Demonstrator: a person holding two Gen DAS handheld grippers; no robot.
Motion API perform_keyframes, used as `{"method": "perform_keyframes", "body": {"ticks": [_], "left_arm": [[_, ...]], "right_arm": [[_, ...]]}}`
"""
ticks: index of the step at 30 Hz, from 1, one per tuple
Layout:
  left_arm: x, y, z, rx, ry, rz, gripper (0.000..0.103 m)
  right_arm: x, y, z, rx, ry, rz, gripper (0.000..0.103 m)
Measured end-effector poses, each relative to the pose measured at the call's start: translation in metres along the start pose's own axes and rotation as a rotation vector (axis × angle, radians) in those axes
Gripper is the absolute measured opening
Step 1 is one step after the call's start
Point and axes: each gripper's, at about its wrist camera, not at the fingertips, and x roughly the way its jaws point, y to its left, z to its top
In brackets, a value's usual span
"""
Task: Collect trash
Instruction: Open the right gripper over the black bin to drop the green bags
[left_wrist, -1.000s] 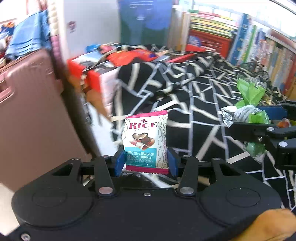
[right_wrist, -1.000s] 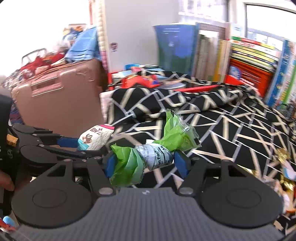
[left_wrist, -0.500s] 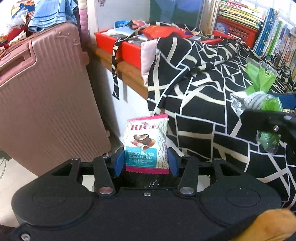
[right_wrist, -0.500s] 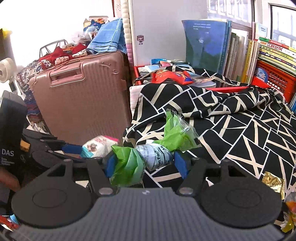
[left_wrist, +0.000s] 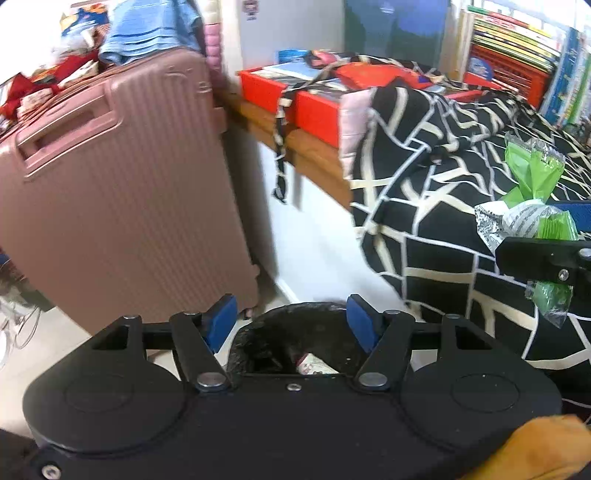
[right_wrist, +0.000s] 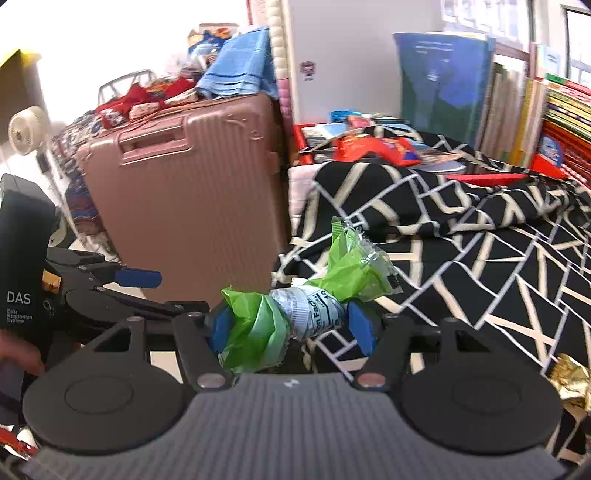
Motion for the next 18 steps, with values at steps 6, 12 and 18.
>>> {"method": "perform_keyframes", "body": {"ticks": [6,12,18], "left_arm": [[-0.01,0.021,-0.009,-0.07,-0.002,0.061,0.064],[-0.023,0.036,-0.018,-0.138,-0.016,0.098,0.064],[-0.032,0.042,-0.027,-0.158,-0.014,0.122,0.064]], "right_arm": [[0.017,0.016,0.002,-0.013,0.054,0.09,0.067],[0.029,0.027,0.001,-0.025,0.1,0.145,0.067],[0.036,0.034,0.004,-0.039,0.108,0.162,0.068]]}}
